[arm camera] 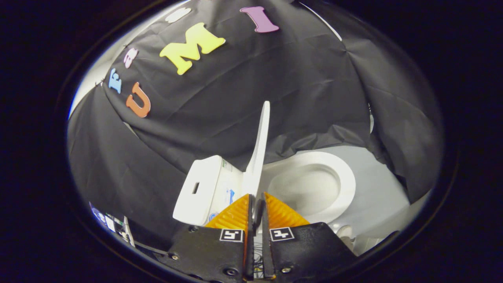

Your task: Open the toilet lid.

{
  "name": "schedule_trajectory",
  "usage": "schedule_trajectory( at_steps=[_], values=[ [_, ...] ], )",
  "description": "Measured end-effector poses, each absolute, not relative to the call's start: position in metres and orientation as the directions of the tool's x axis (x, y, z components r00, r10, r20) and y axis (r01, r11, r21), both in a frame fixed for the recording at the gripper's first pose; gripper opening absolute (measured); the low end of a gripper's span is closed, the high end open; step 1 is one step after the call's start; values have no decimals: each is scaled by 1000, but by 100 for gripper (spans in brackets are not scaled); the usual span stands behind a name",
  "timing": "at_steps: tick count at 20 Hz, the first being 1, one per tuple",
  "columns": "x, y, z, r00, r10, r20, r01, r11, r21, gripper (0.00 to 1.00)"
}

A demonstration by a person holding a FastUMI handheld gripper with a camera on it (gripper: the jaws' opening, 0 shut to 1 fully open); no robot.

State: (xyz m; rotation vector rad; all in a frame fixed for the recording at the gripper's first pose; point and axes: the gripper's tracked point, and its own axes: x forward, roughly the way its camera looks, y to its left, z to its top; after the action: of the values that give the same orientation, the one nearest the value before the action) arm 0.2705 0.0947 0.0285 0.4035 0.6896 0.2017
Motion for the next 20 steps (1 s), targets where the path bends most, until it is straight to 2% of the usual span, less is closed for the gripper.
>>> schedule_trajectory(
  at_steps=[20],
  values=[
    [267,212,68,759,253,-600,-152,965,214,17]
  ],
)
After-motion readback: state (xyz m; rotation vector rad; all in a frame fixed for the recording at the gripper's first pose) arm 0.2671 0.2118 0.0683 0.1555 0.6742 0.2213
